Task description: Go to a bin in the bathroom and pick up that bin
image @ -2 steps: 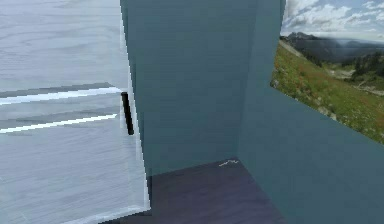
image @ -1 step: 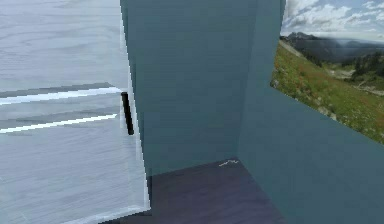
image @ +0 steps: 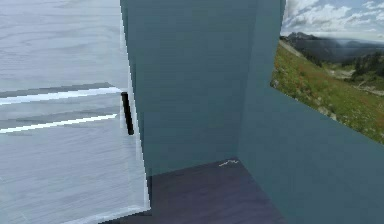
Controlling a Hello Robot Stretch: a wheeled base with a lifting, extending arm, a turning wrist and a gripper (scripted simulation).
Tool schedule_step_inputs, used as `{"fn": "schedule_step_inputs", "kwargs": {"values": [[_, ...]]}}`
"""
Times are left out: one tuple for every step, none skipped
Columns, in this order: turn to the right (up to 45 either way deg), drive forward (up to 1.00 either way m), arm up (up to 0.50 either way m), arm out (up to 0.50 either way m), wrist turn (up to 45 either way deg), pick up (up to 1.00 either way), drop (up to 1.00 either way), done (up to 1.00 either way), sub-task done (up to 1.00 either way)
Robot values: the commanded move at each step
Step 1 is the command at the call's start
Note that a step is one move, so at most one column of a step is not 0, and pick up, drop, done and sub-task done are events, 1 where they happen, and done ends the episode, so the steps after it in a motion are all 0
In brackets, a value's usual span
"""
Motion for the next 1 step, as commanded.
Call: {"fn": "schedule_step_inputs", "kwargs": {"values": [[0.0,0.0,0.0,0.0,27.0,0.0,0.0,0.0,0.0]]}}
